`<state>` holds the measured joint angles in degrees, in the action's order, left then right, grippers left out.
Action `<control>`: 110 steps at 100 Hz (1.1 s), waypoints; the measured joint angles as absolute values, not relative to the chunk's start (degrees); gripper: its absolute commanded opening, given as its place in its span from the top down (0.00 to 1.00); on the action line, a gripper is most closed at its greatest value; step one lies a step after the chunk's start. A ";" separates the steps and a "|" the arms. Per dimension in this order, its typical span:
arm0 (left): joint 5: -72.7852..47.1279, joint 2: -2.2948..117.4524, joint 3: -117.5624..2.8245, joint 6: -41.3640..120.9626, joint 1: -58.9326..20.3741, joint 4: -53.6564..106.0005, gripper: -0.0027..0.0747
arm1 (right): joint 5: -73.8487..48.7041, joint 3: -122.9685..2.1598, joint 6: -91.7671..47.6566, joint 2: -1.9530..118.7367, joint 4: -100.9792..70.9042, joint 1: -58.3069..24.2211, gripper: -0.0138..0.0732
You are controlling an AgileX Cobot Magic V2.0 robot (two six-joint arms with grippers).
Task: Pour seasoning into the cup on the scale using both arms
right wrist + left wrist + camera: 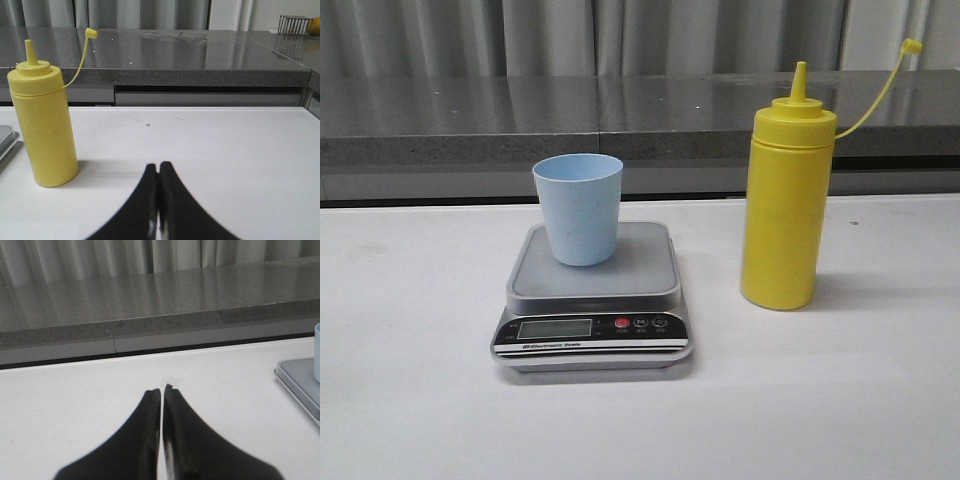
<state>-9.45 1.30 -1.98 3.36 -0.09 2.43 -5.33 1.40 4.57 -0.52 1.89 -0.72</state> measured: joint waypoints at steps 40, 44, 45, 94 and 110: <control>-8.05 -0.11 0.25 2.84 2.31 1.72 0.95 | -5.33 1.40 4.57 -0.65 1.89 -0.72 0.92; -8.05 -0.11 0.25 2.84 2.31 1.72 0.95 | -5.33 1.40 4.57 -0.65 1.89 -0.72 0.92; -8.05 -0.11 0.25 2.84 2.31 1.72 0.95 | -5.33 1.40 4.57 -0.65 1.89 -0.72 0.92; -7.95 -0.11 0.25 2.84 2.31 1.72 0.95 | -5.33 1.40 4.57 -0.65 1.89 -0.72 0.92; -7.95 -0.11 0.25 2.84 2.31 1.72 0.95 | -5.33 1.40 4.57 -0.65 1.89 -0.72 0.92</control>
